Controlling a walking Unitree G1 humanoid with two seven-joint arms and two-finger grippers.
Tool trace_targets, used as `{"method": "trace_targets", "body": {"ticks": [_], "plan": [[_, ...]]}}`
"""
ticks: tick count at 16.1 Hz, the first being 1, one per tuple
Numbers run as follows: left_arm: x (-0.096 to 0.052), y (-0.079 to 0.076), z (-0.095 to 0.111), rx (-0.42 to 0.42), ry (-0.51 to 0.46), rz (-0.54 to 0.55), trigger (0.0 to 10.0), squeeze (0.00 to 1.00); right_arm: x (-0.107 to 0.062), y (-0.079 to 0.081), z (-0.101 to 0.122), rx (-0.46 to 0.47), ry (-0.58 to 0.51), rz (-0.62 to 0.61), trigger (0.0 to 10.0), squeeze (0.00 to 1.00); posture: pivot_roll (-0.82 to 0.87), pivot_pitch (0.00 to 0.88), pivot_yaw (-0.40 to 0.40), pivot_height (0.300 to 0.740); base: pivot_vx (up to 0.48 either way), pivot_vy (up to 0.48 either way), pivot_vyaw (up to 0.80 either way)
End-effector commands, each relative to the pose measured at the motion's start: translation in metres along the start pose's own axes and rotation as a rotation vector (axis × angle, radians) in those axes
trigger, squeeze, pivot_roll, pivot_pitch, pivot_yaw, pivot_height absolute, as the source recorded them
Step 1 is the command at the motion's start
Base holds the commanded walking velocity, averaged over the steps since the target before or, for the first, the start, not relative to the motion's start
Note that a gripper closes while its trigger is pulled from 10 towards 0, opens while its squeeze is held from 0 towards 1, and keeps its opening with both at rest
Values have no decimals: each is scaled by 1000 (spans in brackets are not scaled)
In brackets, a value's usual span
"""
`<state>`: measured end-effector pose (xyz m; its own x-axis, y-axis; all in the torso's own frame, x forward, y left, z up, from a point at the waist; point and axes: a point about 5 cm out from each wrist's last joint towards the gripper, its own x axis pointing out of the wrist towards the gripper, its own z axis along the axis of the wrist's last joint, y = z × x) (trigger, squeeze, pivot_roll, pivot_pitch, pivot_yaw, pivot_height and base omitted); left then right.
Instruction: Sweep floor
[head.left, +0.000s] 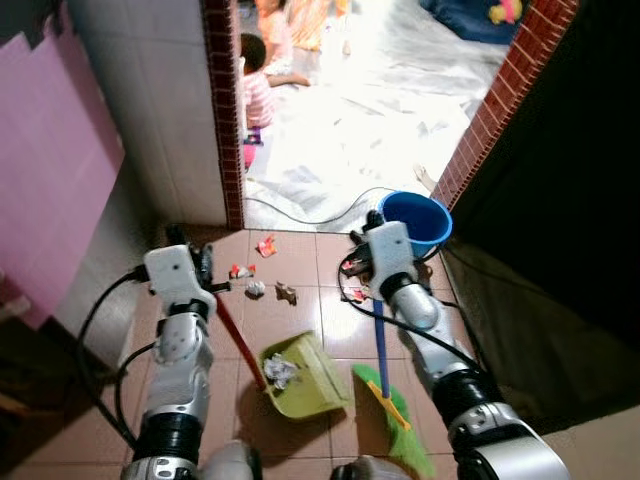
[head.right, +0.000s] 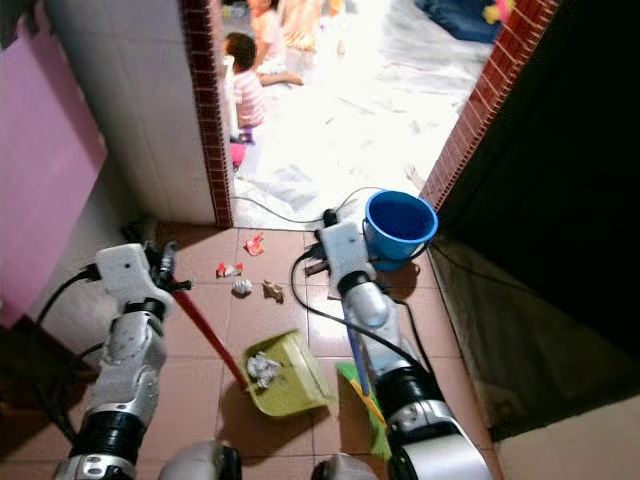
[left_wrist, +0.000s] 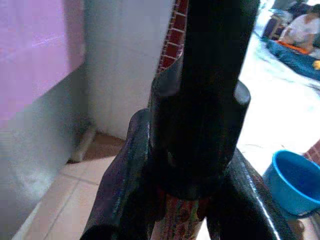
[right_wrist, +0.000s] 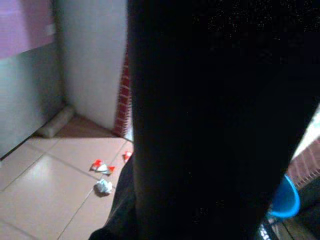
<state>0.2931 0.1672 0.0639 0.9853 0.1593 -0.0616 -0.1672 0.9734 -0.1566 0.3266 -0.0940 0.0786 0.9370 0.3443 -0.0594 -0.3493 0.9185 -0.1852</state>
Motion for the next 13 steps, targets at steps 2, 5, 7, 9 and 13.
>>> {"method": "trace_targets", "body": {"ticks": [2, 5, 7, 9, 13], "plan": [[7, -18, 20, 9, -78, -60, 10000, 0, 2, -14, 14, -31, -73, -46, 10000, 0, 38, 0, -103, 740, 0, 0, 0], [8, -34, 27, 21, -92, -118, 10000, 0, -5, -27, 14, -44, -93, -112, 10000, 0, 13, 0, -72, 740, 0, 0, 0], [6, -35, 21, 10, -69, -116, 10000, 0, -9, -31, 13, -52, -97, -125, 10000, 0, -22, 0, -54, 740, 0, 0, 0], [1, -32, 15, 1, -41, -122, 10000, 0, -21, -42, 6, -53, -86, -187, 10000, 0, -41, 0, -20, 740, 0, 0, 0], [-3, -22, 19, -4, -44, -117, 10000, 0, -38, -53, -7, -25, -54, -272, 10000, 0, -74, 0, 26, 740, 0, 0, -800]]}}
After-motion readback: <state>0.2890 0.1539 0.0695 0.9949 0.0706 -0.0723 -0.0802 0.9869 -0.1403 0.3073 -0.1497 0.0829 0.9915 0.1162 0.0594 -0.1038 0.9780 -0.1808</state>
